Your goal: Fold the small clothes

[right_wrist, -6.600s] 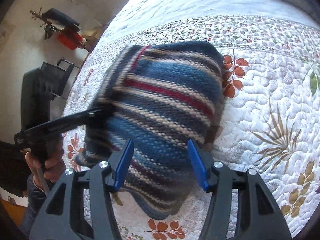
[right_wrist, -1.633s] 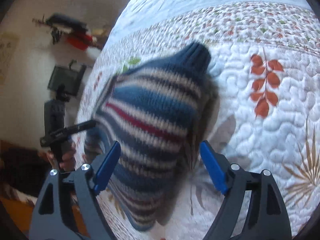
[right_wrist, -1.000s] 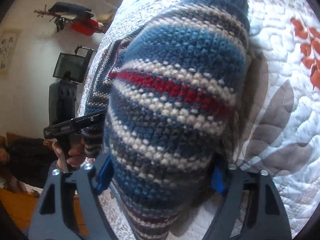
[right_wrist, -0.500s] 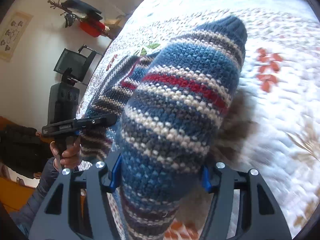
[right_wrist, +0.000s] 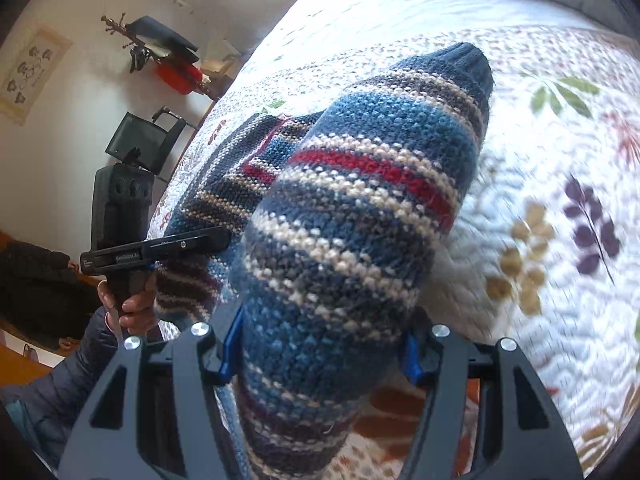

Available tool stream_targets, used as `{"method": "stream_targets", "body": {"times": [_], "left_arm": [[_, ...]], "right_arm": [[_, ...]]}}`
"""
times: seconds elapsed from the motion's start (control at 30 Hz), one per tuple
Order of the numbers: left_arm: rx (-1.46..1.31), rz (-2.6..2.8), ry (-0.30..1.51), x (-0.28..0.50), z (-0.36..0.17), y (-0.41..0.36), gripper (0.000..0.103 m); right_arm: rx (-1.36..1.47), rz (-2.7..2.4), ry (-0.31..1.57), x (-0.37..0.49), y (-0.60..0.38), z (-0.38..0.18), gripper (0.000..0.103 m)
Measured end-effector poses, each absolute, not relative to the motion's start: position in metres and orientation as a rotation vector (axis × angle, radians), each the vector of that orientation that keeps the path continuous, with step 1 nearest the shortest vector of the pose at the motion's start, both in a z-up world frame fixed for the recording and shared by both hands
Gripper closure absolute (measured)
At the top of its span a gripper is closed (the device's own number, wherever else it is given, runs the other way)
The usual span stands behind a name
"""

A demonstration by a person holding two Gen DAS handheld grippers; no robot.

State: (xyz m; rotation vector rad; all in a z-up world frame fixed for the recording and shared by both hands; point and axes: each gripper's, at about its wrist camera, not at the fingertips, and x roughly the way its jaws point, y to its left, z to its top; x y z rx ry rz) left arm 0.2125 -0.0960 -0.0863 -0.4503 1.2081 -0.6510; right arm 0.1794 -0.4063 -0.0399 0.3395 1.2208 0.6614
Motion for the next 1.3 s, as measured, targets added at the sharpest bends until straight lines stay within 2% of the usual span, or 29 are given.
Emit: {"method": "stream_targets", "body": {"times": [0.17, 0.23, 0.37, 0.5, 0.57, 0.73, 0.77, 0.8, 0.83, 0.87, 0.97, 1.13, 1.23, 1.3], "left_arm": [[-0.415, -0.629, 1.237, 0.198, -0.110, -0.111, 0.055], [-0.396, -0.595, 1.243, 0.197, -0.127, -0.112, 0.054], [-0.403, -0.587, 1.234, 0.190, -0.152, -0.108, 0.046], [-0.441, -0.573, 1.196, 0.180, -0.153, -0.104, 0.041], [-0.433, -0.556, 1.182, 0.172, -0.148, -0.101, 0.038], [-0.406, -0.537, 1.145, 0.135, -0.136, -0.086, 0.034], [-0.395, -0.531, 1.143, 0.129, -0.136, -0.085, 0.030], [-0.394, -0.541, 1.157, 0.123, -0.138, -0.086, 0.029], [-0.401, -0.550, 1.174, 0.118, -0.142, -0.086, 0.030], [-0.404, -0.547, 1.182, 0.114, -0.145, -0.087, 0.031], [-0.402, -0.544, 1.176, 0.104, -0.149, -0.093, 0.042], [-0.393, -0.528, 1.191, 0.097, -0.156, -0.103, 0.041], [-0.381, -0.506, 1.192, 0.097, -0.154, -0.107, 0.040], [-0.351, -0.471, 1.187, 0.094, -0.145, -0.111, 0.041]], "right_arm": [[0.385, 0.663, 1.263, 0.171, -0.425, -0.074, 0.042], [0.419, 0.652, 1.308, 0.171, -0.432, -0.104, 0.041], [0.489, 0.684, 1.322, 0.165, -0.443, -0.135, 0.034], [0.527, 0.706, 1.327, 0.160, -0.451, -0.142, 0.029], [0.508, 0.691, 1.338, 0.154, -0.451, -0.136, 0.022], [0.479, 0.709, 1.366, 0.118, -0.447, -0.128, 0.018], [0.485, 0.703, 1.378, 0.110, -0.448, -0.130, 0.018], [0.489, 0.701, 1.387, 0.104, -0.449, -0.132, 0.021], [0.493, 0.693, 1.391, 0.099, -0.449, -0.133, 0.039], [0.507, 0.693, 1.398, 0.094, -0.451, -0.135, 0.064], [0.515, 0.681, 1.394, 0.090, -0.456, -0.134, 0.077], [0.474, 0.652, 1.404, 0.094, -0.450, -0.136, 0.077], [0.478, 0.620, 1.433, 0.095, -0.439, -0.142, 0.070], [0.442, 0.597, 1.423, 0.093, -0.439, -0.131, 0.059]]}}
